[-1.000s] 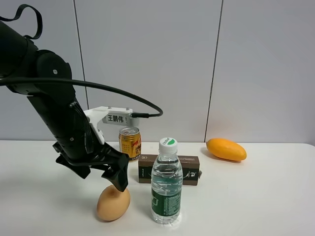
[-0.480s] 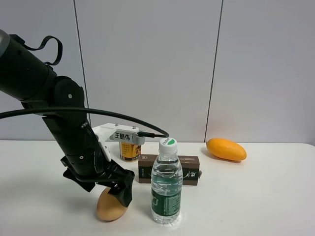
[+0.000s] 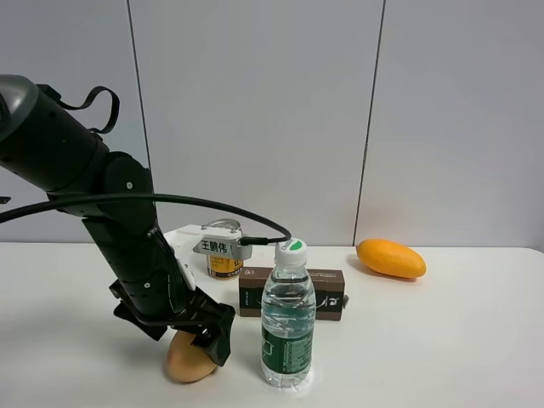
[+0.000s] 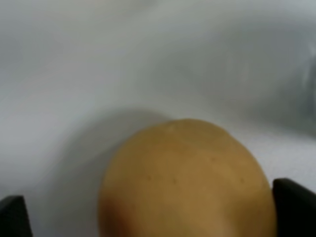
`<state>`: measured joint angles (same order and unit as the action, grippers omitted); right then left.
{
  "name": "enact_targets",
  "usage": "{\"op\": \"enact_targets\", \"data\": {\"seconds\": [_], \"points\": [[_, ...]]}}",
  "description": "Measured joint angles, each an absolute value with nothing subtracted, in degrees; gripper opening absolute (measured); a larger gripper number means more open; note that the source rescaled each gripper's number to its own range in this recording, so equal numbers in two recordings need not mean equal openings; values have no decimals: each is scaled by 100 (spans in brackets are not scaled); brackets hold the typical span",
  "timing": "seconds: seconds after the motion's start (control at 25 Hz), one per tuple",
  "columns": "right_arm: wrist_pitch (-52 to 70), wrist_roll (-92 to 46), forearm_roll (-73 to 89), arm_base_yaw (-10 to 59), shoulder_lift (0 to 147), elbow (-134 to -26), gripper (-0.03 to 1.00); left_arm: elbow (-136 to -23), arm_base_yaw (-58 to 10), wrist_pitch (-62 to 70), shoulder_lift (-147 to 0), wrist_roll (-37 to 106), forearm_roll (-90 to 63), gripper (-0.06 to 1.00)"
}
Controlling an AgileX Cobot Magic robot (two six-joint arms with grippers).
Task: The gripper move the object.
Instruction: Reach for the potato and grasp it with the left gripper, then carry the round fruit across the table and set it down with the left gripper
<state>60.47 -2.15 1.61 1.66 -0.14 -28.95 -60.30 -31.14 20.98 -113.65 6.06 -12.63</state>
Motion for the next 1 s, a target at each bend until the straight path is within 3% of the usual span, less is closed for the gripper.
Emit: {"op": "enact_targets", "data": {"seconds": [0.24, 0.32, 0.4, 0.52, 0.6, 1.0], "points": [[6047, -215, 161, 166, -14, -2895, 100, -6030, -3114, 2064, -11389, 606, -1280, 99], [6047, -215, 161, 166, -14, -2895, 100, -6030, -3114, 2060, -11389, 606, -1280, 91], [6047, -215, 161, 166, -14, -2895, 100, -6030, -3114, 2060, -11389, 606, -1295, 68], [6047, -215, 161, 166, -14, -2895, 100, -6030, -3114, 2032, -11389, 606, -1307, 24], [6047, -215, 161, 166, -14, -2895, 100, -6030, -3114, 2020, -11389, 606, -1326, 9], [6047, -215, 161, 166, -14, -2895, 100, -6025, -3114, 2084, -11207, 606, -1379, 3]]}}
